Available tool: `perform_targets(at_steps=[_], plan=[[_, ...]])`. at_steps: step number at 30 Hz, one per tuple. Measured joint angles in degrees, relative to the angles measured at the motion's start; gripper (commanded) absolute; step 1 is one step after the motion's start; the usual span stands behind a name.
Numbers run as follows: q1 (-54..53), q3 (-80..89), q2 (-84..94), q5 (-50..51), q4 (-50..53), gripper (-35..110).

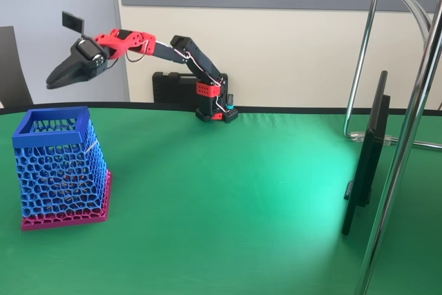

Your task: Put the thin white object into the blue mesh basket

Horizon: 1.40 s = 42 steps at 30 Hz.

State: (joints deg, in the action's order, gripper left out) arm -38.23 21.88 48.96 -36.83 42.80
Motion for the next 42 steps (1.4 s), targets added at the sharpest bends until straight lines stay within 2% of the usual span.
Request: perform_targets(at_steps=[11, 19, 42], plan=[[1.23, 15.47, 18.63, 6.68, 4.13, 1], [5.45, 37.18, 40.17, 11.34, 7.38, 1], [23.12, 106.08, 101.95, 23.20, 7.21, 1]])
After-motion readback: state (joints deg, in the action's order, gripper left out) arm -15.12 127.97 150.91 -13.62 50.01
